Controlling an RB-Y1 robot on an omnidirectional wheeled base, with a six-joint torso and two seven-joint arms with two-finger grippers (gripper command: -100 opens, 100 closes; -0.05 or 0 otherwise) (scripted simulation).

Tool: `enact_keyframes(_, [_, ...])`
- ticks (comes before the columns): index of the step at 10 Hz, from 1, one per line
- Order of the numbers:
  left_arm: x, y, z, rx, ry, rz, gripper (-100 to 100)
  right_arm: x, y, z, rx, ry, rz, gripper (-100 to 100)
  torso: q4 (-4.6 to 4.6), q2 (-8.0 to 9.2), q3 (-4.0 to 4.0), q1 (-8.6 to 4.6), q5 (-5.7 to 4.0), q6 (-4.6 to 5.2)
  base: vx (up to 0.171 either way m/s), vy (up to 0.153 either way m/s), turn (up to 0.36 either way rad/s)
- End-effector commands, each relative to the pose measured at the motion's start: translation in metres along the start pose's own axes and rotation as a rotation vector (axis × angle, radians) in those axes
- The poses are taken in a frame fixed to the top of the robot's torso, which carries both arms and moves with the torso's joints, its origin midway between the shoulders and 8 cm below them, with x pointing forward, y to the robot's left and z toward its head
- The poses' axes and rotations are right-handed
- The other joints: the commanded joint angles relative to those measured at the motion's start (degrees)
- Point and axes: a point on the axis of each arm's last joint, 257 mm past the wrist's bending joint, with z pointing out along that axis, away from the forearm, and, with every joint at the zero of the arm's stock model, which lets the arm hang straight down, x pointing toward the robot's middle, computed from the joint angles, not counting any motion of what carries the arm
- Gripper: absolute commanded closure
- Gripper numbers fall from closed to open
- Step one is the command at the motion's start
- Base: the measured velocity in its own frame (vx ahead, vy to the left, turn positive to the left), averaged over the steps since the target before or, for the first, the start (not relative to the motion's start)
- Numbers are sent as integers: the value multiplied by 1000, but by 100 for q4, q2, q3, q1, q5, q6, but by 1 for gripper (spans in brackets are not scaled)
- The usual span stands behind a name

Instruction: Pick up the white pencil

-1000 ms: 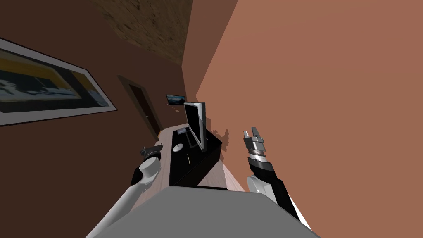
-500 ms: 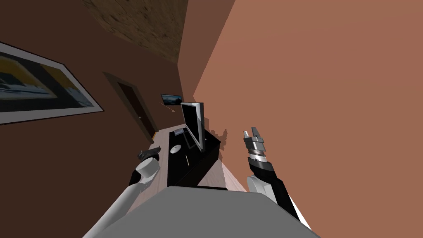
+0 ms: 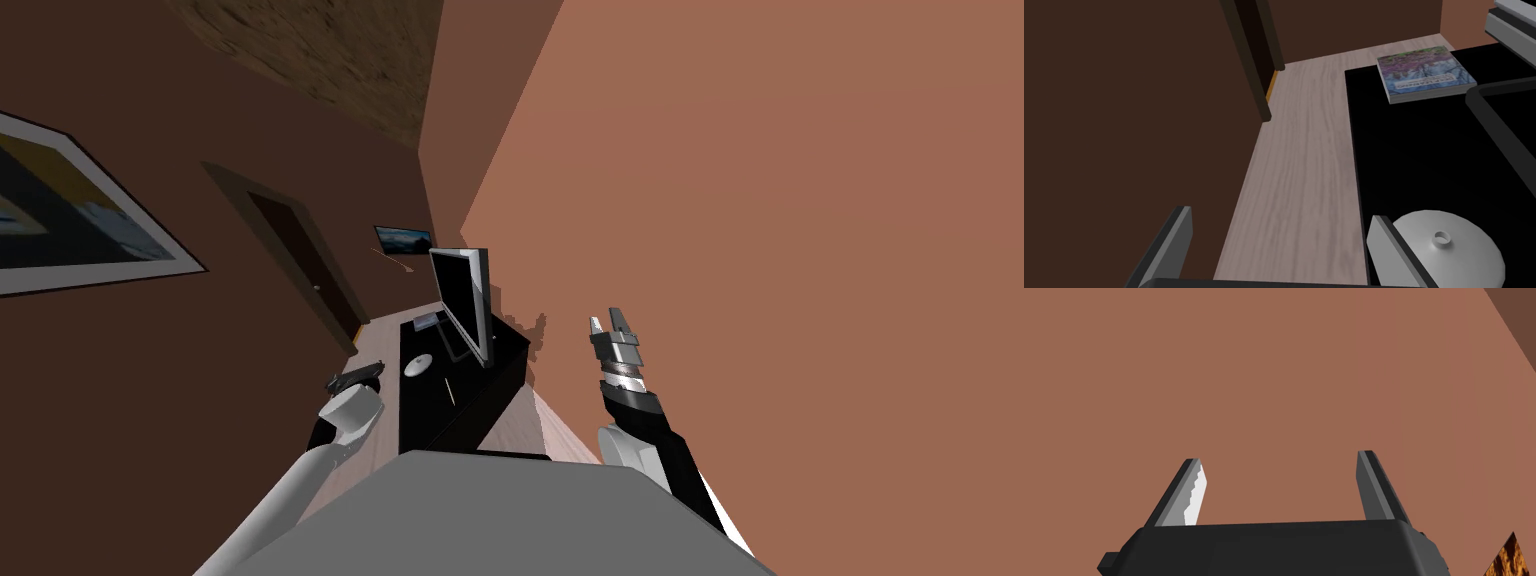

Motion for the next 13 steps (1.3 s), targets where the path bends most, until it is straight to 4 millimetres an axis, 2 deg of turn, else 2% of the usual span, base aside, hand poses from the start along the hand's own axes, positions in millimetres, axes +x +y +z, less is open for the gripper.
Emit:
enact_keyframes(1, [-17,-16,9,31,-55,13,-100,0,0,0,0,0,0,0,0,0,0,0,0,0,-6,26,-290])
enact_keyframes(2, [-28,-16,10,31,-79,5,-100,0,0,0,0,0,0,0,1,4,2,14,2,7,-18,44,-323])
enact_keyframes(5, [-37,-11,9,13,-116,-54,-100,0,0,0,0,0,0,0,0,2,1,4,1,-1,0,0,-3])
enact_keyframes(6, [-52,-28,16,47,-162,-32,-100,0,0,0,0,0,0,0,0,2,1,2,0,-1,-5,37,-326])
enact_keyframes(7, [-65,-28,16,45,-194,-48,-100,0,0,0,0,0,0,0,1,3,2,17,3,7,-44,59,-228])
enact_keyframes(9, [-72,-22,14,31,-223,-97,-100,0,0,0,0,0,0,0,2,9,5,15,4,-1,-6,6,-19])
enact_keyframes(10, [-87,-38,19,61,-268,-78,-100,0,0,0,0,0,0,0,1,3,2,5,1,-2,-4,18,-354])
enact_keyframes(13, [-108,-32,15,47,-331,-148,-100,0,0,0,0,0,0,0,0,4,2,17,4,-3,-6,23,-72])
